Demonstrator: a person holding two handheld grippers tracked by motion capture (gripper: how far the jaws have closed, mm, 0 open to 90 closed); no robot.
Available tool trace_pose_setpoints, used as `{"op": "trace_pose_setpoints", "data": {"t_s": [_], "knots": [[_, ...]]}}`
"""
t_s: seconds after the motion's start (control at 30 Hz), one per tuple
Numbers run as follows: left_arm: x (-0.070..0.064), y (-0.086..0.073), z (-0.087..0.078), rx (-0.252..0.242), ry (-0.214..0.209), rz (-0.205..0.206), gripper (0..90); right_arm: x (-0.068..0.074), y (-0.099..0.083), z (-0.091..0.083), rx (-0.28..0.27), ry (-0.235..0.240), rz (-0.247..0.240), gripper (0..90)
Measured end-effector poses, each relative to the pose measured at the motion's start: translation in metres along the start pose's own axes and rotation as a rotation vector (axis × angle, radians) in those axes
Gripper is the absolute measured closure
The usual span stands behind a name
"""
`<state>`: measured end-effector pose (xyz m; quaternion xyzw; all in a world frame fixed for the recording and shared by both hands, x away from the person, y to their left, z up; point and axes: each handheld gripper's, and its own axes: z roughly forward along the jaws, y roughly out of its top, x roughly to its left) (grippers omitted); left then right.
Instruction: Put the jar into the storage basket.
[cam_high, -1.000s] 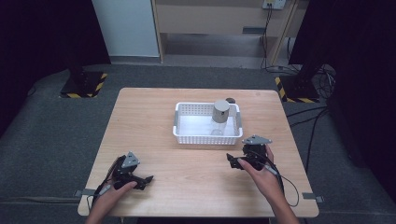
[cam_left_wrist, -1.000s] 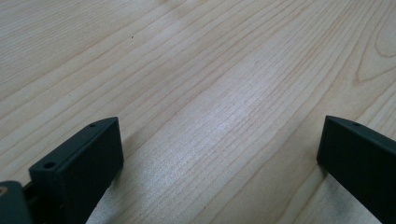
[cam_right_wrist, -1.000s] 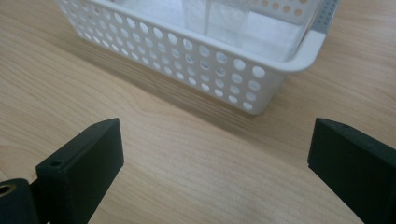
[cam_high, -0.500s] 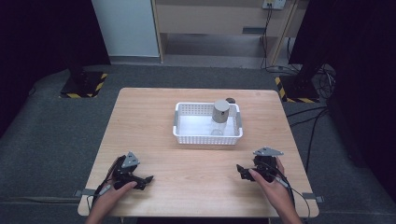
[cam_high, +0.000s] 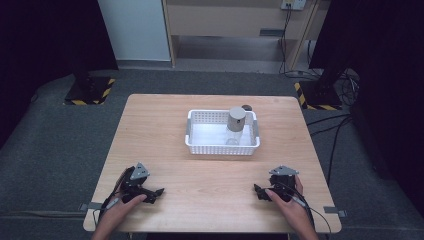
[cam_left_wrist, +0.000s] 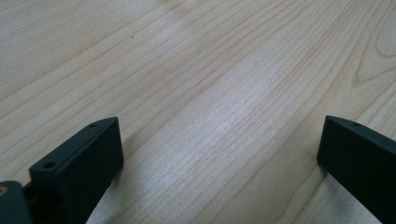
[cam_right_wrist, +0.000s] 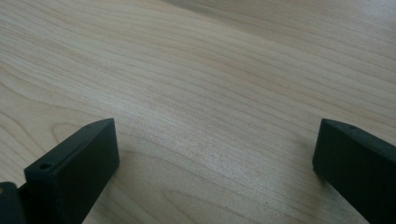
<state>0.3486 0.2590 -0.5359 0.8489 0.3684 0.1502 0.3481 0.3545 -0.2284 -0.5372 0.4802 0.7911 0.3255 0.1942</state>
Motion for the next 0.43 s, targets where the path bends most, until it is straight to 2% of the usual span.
{"op": "trace_pose_setpoints", "data": {"t_s": [0.43], "knots": [[0.0001, 0.0, 0.0, 0.0, 0.0, 0.0, 0.0, 0.0001, -0.0009, 0.0, -0.007, -0.001, 0.001, 0.4]]}}
